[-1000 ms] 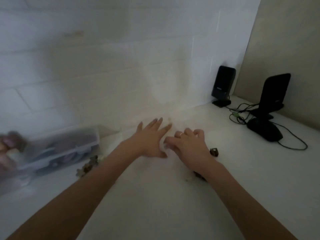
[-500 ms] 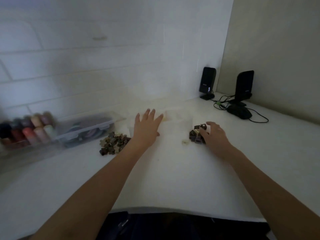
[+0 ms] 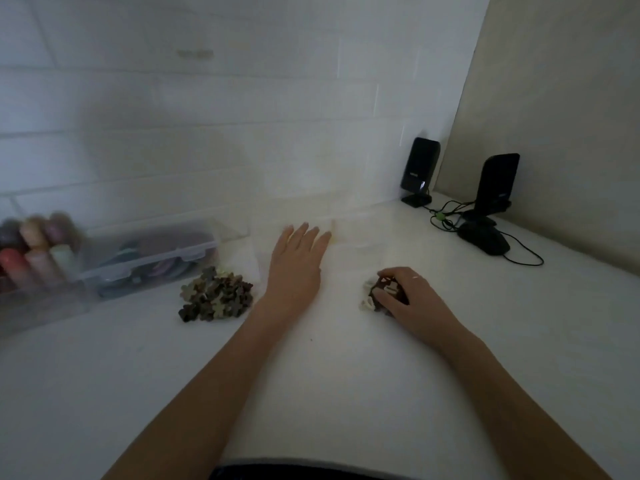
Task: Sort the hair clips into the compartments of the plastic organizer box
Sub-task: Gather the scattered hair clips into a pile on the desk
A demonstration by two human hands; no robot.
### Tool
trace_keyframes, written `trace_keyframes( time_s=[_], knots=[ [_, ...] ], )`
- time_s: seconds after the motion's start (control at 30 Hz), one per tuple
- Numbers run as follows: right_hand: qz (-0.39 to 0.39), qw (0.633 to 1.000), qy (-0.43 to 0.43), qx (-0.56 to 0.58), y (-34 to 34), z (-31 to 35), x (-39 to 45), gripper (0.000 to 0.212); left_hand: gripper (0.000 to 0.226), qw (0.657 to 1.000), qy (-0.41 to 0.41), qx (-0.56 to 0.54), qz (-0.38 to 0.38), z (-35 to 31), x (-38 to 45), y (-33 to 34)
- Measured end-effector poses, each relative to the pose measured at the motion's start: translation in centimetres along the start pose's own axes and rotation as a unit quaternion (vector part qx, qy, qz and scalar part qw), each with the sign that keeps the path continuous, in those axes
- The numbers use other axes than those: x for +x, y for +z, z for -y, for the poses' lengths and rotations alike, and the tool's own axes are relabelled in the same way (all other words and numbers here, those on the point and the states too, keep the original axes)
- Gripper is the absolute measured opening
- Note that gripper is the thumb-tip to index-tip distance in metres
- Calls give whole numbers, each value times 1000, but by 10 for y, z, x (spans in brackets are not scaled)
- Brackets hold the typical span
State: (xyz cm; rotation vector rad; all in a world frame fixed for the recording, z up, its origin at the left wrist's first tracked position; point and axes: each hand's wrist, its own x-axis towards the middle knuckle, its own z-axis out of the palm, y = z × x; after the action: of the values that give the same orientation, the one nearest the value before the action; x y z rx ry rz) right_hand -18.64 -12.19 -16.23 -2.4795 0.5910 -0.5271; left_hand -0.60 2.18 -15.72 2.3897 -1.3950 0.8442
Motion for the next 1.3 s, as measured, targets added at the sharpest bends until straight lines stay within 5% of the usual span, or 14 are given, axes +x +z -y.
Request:
trace_keyframes(
  time_s=[0.1, 0.23, 0.4, 0.57, 0.73, 0.87, 1.07, 1.3],
  knots=[
    [-17, 998, -9, 59, -5, 4, 1, 35, 54, 994, 28, -73, -72, 4, -11, -7],
    [-12, 995, 14, 101, -5, 8, 3, 43, 40, 962, -104, -199, -158, 38, -23, -48],
    [41, 998, -37, 38, 6, 29, 2, 39, 26, 899, -258, -348, -72, 108, -53, -66],
    [-76, 987, -140, 14, 10, 83, -7, 42, 23, 914, -199, -352, -45, 102, -63, -69],
    [116, 970, -211, 15, 73, 159, 1, 48, 45, 913, -195, -357, 25, 109, -76, -59],
    [88, 985, -146, 0, 125, 183, 30, 55, 38, 932, -195, -294, 87, 117, -83, -42],
    [121, 986, -114, 21, 146, 190, 28, 43, 40, 914, -261, -309, 22, 103, -85, -42],
    [12, 982, -129, 140, 130, 186, -5, 28, 33, 822, -433, -357, -93, 37, -91, -64]
  ],
)
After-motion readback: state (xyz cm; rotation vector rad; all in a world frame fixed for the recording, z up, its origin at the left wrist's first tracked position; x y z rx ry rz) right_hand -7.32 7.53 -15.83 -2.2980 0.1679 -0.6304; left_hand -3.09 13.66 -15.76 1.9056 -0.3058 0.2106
